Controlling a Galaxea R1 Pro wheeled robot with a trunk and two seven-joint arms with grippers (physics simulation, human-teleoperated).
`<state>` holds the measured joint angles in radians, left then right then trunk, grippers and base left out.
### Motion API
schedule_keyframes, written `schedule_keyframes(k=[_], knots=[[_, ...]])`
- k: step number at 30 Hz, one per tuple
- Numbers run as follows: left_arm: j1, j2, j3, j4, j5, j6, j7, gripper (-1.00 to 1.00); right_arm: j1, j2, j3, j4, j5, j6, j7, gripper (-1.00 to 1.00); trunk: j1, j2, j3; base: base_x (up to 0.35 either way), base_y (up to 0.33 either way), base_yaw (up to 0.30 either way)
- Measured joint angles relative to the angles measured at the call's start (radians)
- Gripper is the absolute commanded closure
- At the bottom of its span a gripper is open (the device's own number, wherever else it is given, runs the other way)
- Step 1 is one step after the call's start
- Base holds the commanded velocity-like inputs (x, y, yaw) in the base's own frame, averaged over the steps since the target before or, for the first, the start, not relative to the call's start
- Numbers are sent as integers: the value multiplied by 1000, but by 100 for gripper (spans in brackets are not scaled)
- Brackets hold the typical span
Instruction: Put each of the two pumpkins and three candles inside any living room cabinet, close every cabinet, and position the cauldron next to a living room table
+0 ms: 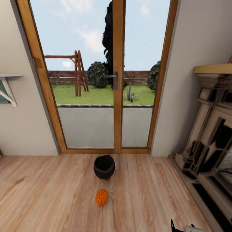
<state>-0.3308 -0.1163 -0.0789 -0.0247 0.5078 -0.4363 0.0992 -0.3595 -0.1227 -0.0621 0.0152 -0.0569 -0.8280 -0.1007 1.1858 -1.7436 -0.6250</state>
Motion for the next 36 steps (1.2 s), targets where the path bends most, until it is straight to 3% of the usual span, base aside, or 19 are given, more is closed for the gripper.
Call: schedule_keyframes(k=[17, 25, 36], knots=[[0, -1, 0, 0, 0, 0, -1, -100, 0, 1, 0, 0, 2, -1, 2, -100, 0, 0, 0, 328, 0, 4], [0, -1, 0, 0, 0, 0, -1, -100, 0, 2, 0, 0, 1, -1, 1, -100, 0, 0, 0, 324, 0, 168], [0, -2, -1, 0, -2, 0, -1, -100, 0, 1, 1, 0, 4, -2, 4, -100, 0, 0, 0, 94, 0, 54]])
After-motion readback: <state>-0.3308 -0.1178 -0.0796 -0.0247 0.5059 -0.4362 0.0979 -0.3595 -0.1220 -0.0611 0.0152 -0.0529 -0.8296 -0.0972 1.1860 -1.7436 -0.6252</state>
